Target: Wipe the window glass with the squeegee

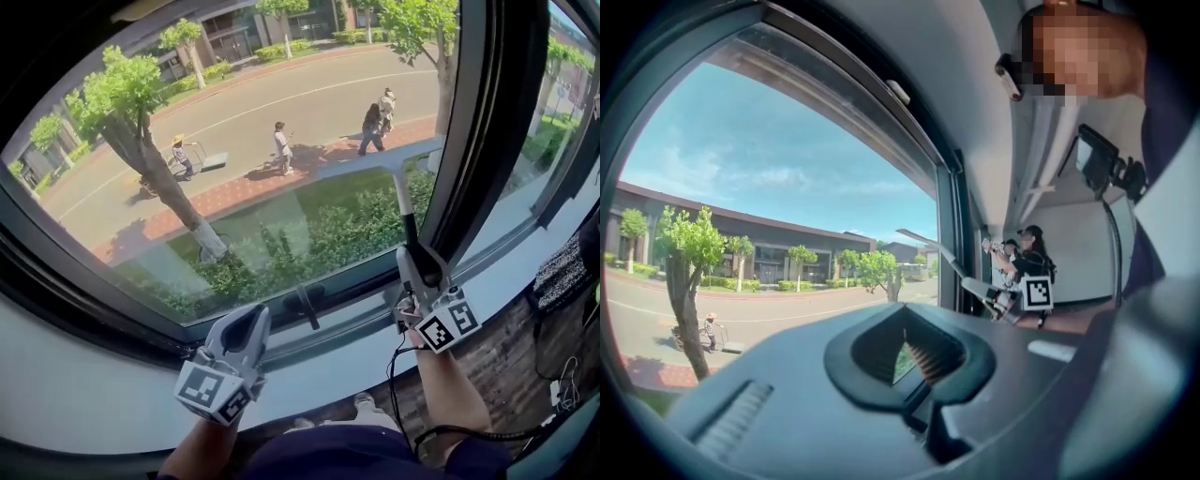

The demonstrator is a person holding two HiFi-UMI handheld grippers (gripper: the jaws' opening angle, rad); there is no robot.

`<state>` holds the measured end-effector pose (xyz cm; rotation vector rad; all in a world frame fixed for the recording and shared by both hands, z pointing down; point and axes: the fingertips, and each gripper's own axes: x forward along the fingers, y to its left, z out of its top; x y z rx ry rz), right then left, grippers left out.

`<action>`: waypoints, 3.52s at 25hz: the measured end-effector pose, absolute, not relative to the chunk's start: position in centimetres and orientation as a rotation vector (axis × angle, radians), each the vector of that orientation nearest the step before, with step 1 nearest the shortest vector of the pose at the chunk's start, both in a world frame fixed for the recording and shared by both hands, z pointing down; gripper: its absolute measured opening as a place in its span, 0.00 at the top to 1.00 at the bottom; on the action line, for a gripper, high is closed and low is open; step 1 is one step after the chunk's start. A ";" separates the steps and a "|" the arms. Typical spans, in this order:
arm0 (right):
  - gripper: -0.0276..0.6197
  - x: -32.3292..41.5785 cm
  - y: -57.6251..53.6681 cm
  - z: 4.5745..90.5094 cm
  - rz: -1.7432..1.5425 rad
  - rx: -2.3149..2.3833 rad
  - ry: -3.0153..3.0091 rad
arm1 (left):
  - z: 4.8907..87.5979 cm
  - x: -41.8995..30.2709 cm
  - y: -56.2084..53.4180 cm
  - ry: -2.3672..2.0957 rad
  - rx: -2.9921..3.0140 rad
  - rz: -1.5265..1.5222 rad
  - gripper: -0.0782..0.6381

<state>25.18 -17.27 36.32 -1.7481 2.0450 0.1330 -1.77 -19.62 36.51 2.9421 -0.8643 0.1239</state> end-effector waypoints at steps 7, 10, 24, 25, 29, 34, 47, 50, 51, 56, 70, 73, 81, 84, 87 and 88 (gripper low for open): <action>0.80 24.4 -17.0 37.1 0.120 -1.743 2.046 | 36.4 -2.3 -19.9 -0.847 2.953 0.109 0.88; 0.80 24.1 -16.9 38.4 0.096 -1.749 2.055 | 36.7 -2.0 -20.0 -0.843 2.944 0.111 0.88; 0.80 23.0 -15.8 43.1 -0.025 -1.805 2.093 | 36.2 -1.0 -19.4 -0.801 2.940 0.106 0.88; 0.80 23.0 -15.8 43.5 -0.032 -1.808 2.095 | 36.3 -1.0 -19.3 -0.797 2.938 0.104 0.88; 0.80 22.7 -15.6 44.4 -0.051 -1.809 2.099 | 37.1 -1.1 -19.2 -0.790 2.953 0.142 0.88; 0.80 22.7 -15.3 45.7 -0.078 -1.810 2.107 | 37.7 -0.9 -19.0 -0.784 2.955 0.161 0.88; 0.80 22.5 -14.7 49.5 -0.142 -1.835 2.121 | 38.5 -0.4 -18.5 -0.781 2.946 0.235 0.88; 0.80 22.4 -14.7 50.6 -0.152 -1.849 2.131 | 38.8 -0.2 -18.6 -0.779 2.941 0.254 0.88; 0.80 22.4 -14.6 51.0 -0.158 -1.853 2.134 | 39.0 -0.2 -18.6 -0.779 2.939 0.260 0.88; 0.80 22.0 -14.3 52.1 -0.192 -1.859 2.135 | 39.2 -0.3 -18.5 -0.775 2.925 0.294 0.88; 0.80 21.5 -13.3 60.4 -0.437 -1.917 2.130 | 42.6 -0.3 -18.5 -0.783 2.861 0.408 0.88; 0.80 21.6 -13.2 62.1 -0.494 -1.942 2.140 | 43.1 -0.3 -18.7 -0.805 2.834 0.417 0.88; 0.80 21.3 -12.7 60.7 -0.440 -1.973 2.139 | 42.7 -1.7 -19.6 -0.823 2.846 0.341 0.88; 0.80 20.5 -11.8 59.0 -0.392 -1.974 2.139 | 42.5 -2.2 -19.8 -0.849 2.821 0.331 0.88; 0.80 19.8 -10.9 56.4 -0.324 -1.966 2.140 | 43.4 -2.4 -19.0 -0.814 2.836 0.303 0.88; 0.80 19.9 -10.9 55.2 -0.288 -1.958 2.132 | 43.6 -2.3 -19.0 -0.799 2.851 0.283 0.88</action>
